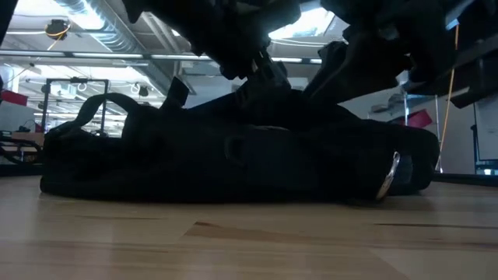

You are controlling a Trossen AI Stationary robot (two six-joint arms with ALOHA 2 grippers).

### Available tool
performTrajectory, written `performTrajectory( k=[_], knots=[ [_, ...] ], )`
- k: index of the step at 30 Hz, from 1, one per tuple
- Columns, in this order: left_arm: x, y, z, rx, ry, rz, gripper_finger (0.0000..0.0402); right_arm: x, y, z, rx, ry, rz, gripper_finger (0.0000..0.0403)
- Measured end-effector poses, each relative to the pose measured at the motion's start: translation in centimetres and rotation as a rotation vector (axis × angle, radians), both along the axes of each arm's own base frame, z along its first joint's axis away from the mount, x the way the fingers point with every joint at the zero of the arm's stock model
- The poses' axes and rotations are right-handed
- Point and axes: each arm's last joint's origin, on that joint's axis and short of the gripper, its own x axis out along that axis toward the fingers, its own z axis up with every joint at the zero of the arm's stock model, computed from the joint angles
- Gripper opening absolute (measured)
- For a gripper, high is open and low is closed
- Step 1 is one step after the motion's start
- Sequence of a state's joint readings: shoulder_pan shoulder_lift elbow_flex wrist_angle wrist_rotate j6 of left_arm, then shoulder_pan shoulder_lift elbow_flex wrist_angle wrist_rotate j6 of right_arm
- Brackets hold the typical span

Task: Unpack backpack
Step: Remove the pink charger cable from the black backpack

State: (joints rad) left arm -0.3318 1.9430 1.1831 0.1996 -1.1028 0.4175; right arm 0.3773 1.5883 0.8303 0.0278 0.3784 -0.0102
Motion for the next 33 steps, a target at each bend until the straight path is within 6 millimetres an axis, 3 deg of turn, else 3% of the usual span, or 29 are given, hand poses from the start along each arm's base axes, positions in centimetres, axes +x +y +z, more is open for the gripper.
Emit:
performTrajectory(
  k=[6, 17, 22, 33],
  knots=[
    [0.0, 0.5, -0.2, -0.011, 0.012, 0.008, 0.0217, 0.7, -0.6, -0.9, -0.084, -0.009, -0.044, 0.0179],
    [0.0, 0.3, -0.3, -0.016, 0.036, -0.029, 0.0119, 1.9, -1.4, -2.0, -0.095, -0.044, -0.104, 0.0179],
    [0.0, 0.4, -0.3, -0.011, 0.036, -0.022, 0.0111, 2.0, -1.7, -1.9, -0.131, -0.063, -0.160, 0.0179],
    [0.0, 0.3, -0.3, -0.013, 0.037, -0.027, 0.0111, 2.4, -3.6, -2.1, -0.009, -0.068, -0.277, 0.0179]
  ],
)
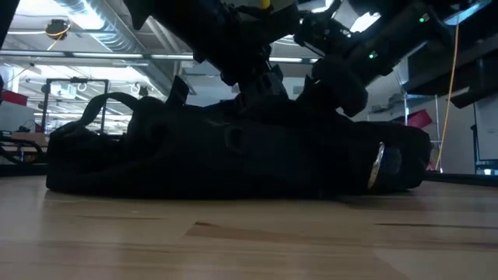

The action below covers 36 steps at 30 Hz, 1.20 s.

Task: Unpack backpack
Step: Remove the pink charger cable from the black backpack

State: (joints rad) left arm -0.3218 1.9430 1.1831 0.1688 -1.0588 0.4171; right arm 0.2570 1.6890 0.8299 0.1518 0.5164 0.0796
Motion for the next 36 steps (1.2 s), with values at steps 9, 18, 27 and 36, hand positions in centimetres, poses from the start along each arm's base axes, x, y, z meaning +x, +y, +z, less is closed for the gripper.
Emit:
performTrajectory(
  k=[9, 18, 27, 36],
  knots=[
    [0.0, 0.0, 0.0, 0.004, 0.006, -0.001, 0.0110, 0.2, -0.5, -0.1, 0.063, 0.021, 0.051, 0.0179],
    [-0.1, 0.1, -0.2, 0.010, 0.029, 0.001, 0.0110, -0.3, -0.3, -0.7, 0.144, 0.095, 0.094, 0.0179],
    [-0.4, 0.0, -0.5, 0.006, 0.057, 0.005, 0.0110, -0.2, -0.3, -0.5, 0.131, 0.075, 0.079, 0.0179],
    [-0.9, -1.6, 0.3, -0.078, -0.012, -0.058, 0.0111, 0.0, -0.5, -0.2, 0.065, 0.029, 0.030, 0.0179]
  ],
)
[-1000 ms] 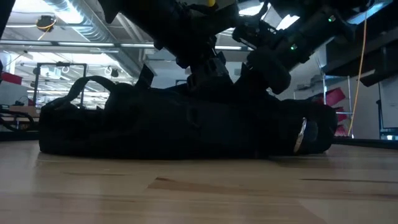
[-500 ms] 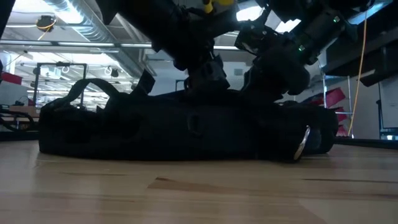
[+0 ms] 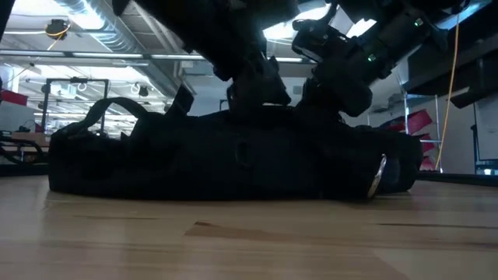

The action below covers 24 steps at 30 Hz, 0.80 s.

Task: Unpack backpack
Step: Remove the pink charger cable from the black backpack

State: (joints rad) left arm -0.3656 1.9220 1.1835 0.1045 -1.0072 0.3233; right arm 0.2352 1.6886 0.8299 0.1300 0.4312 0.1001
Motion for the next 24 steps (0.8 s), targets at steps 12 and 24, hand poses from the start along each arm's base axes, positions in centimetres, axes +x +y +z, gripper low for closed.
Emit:
performTrajectory(
  k=[12, 24],
  knots=[
    [-1.4, 0.1, -1.3, -0.008, 0.094, 0.072, 0.0111, 0.7, 0.0, 1.0, -0.027, -0.039, -0.032, 0.0179],
    [-1.9, 2.0, -1.8, 0.058, 0.144, 0.189, 0.0111, 0.8, 0.0, 1.2, -0.053, -0.041, -0.022, 0.0179]
  ],
)
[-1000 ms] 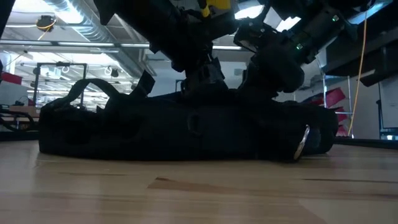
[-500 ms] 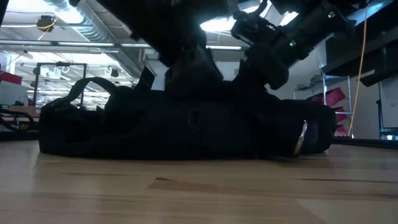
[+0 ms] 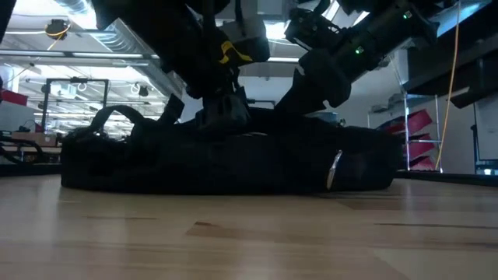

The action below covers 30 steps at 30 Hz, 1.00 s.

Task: Unpack backpack
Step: Remove the pink charger cable from the black backpack

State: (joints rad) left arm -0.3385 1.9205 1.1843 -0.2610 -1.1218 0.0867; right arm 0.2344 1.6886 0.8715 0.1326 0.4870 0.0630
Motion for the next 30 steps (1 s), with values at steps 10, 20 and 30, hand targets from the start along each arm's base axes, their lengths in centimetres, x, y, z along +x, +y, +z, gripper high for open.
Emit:
performTrajectory(
  k=[10, 20, 30],
  knots=[
    [0.1, 0.4, 0.1, 0.042, 0.021, 0.012, 0.0111, 0.0, 0.1, 0.0, 0.017, 0.008, 0.037, 0.0179],
    [0.2, 0.7, 0.0, 0.006, 0.005, 0.013, 0.0111, -0.1, -0.4, 0.1, -0.107, -0.010, -0.106, 0.0179],
    [0.4, 0.5, -0.1, -0.077, -0.001, -0.023, 0.0111, -0.6, -1.1, -0.2, -0.247, 0.060, -0.184, 0.0179]
  ],
)
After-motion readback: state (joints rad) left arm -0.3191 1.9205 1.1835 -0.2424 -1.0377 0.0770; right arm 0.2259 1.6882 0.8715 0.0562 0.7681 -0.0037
